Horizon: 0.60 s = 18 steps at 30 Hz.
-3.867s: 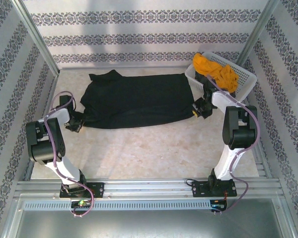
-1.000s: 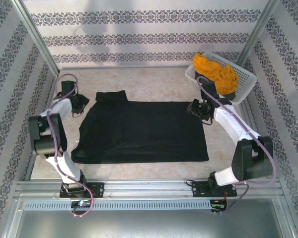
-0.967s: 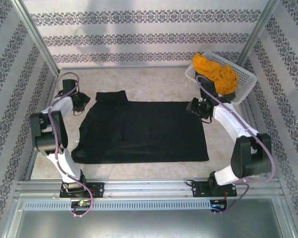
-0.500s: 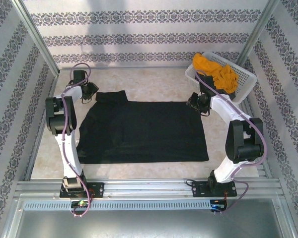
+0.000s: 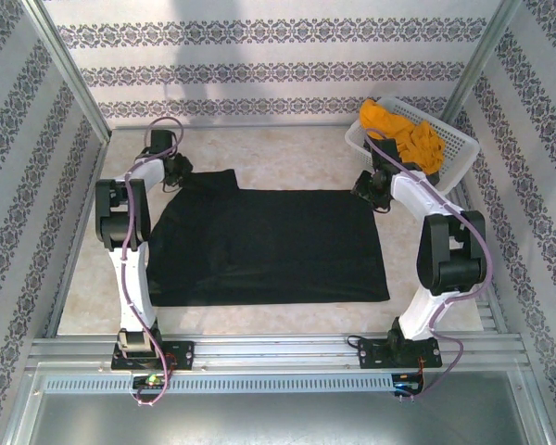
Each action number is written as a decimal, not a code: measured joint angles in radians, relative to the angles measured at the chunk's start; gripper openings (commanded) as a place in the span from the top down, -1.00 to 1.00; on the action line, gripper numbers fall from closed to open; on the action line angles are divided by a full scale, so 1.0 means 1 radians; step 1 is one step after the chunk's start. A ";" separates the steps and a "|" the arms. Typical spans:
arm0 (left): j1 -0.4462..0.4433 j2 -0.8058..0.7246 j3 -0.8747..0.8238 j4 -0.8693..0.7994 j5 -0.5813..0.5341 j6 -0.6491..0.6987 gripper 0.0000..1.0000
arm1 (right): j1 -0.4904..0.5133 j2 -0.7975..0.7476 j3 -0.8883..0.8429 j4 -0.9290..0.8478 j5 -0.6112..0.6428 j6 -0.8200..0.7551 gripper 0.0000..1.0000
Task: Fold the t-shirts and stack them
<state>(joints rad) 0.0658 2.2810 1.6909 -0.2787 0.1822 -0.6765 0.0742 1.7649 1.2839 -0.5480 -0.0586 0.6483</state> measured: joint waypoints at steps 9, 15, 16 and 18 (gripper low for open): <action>-0.033 -0.006 0.031 -0.031 -0.018 -0.004 1.00 | -0.007 0.139 0.087 0.029 0.088 0.026 0.20; -0.045 -0.097 0.016 -0.032 -0.022 -0.005 1.00 | -0.007 0.262 0.189 0.024 0.132 0.026 0.21; -0.045 -0.120 0.009 -0.032 -0.022 -0.004 1.00 | -0.007 0.278 0.200 0.025 0.145 0.026 0.21; -0.045 -0.162 -0.003 -0.031 -0.022 -0.004 1.00 | -0.007 0.290 0.214 0.026 0.159 0.025 0.21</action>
<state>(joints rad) 0.0208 2.1189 1.6882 -0.3099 0.1604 -0.6807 0.0669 2.0552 1.4979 -0.5217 0.1001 0.6735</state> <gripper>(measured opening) 0.058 0.395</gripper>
